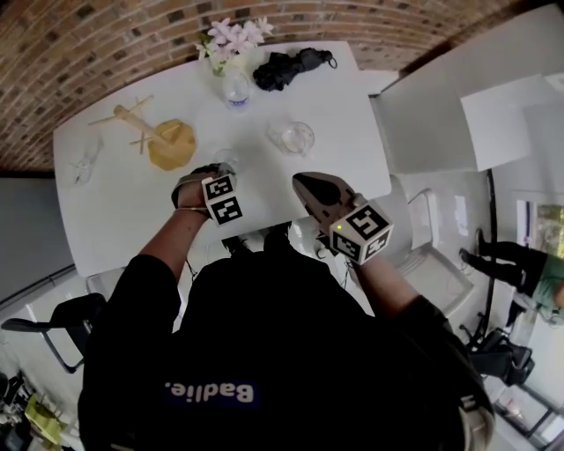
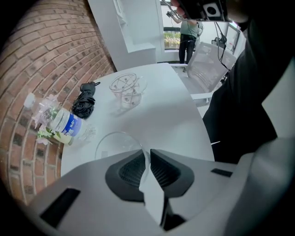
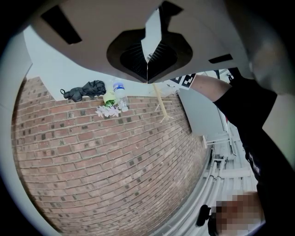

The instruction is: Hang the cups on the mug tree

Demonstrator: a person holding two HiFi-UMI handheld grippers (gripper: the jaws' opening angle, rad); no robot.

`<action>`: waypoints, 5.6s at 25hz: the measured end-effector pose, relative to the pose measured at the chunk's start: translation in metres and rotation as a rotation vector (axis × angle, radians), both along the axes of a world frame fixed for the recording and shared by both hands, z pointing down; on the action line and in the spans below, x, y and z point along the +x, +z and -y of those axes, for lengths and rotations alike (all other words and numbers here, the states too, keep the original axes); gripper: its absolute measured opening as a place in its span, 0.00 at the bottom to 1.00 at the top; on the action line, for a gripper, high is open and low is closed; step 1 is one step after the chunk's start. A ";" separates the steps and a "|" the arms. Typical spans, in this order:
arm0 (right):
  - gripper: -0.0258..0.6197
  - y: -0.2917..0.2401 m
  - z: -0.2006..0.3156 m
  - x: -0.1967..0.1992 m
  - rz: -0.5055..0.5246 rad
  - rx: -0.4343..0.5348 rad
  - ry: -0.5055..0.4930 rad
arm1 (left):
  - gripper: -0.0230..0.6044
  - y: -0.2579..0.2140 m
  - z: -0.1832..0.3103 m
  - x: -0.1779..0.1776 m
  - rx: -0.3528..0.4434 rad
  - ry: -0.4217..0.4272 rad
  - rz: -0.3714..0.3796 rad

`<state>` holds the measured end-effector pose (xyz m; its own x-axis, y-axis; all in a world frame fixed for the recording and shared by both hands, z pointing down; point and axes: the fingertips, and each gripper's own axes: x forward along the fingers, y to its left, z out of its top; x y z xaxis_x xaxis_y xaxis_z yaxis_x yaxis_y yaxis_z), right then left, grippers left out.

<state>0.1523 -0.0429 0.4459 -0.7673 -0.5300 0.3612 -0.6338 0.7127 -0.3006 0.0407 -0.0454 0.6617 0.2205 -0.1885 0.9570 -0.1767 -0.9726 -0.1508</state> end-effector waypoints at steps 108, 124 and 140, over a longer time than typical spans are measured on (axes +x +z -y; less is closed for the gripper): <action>0.51 0.086 0.134 -0.190 -0.591 0.030 -0.728 | 0.25 -0.134 0.107 -0.114 0.067 -0.852 -1.709; 0.51 0.111 0.143 -0.212 -0.664 0.040 -0.781 | 0.26 -0.099 0.112 -0.133 0.091 -0.967 -1.753; 0.51 0.128 0.142 -0.230 -0.704 0.062 -0.808 | 0.29 -0.085 0.111 -0.156 0.102 -1.039 -1.756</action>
<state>-0.0781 -0.1849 0.5736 -0.5282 0.0092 0.8491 0.0159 0.9999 -0.0010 -0.1150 -0.1567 0.5765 0.5004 -0.8544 -0.1403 -0.5318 -0.4311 0.7289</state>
